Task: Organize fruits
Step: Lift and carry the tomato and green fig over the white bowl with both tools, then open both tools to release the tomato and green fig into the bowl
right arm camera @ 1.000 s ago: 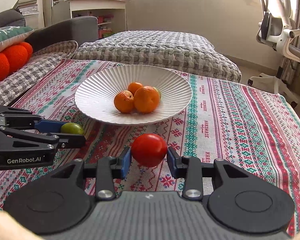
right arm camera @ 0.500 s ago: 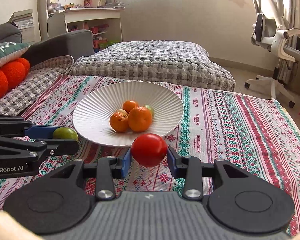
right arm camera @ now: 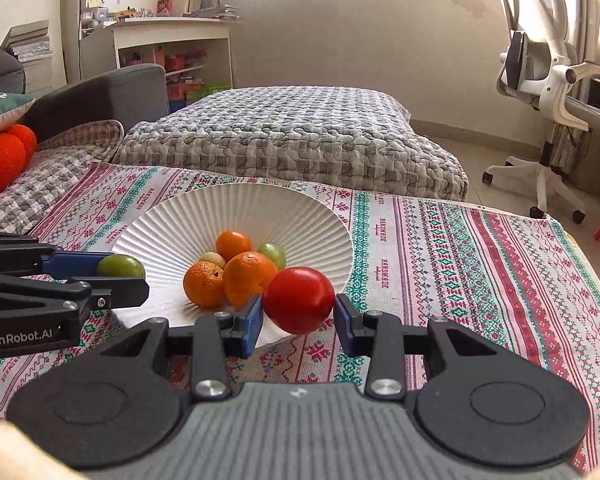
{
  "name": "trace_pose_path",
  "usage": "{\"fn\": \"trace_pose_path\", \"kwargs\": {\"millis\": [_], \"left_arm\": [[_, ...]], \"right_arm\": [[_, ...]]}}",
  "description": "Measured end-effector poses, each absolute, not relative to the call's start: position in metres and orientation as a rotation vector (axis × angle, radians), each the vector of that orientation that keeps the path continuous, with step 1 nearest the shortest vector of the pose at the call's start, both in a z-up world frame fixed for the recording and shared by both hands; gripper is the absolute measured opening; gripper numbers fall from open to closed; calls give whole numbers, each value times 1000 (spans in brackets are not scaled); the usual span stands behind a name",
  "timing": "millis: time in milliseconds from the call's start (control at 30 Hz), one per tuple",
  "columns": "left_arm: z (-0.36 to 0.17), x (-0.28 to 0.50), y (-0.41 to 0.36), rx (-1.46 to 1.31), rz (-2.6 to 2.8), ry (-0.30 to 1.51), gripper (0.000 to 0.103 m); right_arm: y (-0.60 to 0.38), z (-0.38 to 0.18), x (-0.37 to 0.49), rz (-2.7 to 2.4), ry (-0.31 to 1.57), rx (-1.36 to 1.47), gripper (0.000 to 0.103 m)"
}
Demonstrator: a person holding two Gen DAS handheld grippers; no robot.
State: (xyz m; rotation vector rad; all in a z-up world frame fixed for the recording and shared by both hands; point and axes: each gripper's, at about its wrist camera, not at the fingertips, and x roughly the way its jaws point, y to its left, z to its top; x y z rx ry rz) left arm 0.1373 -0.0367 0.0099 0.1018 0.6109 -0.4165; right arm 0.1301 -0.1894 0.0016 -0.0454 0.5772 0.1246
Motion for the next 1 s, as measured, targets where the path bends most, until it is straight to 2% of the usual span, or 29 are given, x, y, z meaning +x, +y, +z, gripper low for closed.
{"fn": "trace_pose_path", "kwargs": {"millis": [767,900,1000], "left_arm": [[-8,171,-36,135,-411,640,27],[-5,170,-35,133,-407,629,29],[-2,169,-33,123,-402,622,36]], "right_arm": [[-191,-8,164,99,588,-102,36],[-189,-7,163,98,585,-106,37],[-188,-4,162,102,577,-103,38]]}}
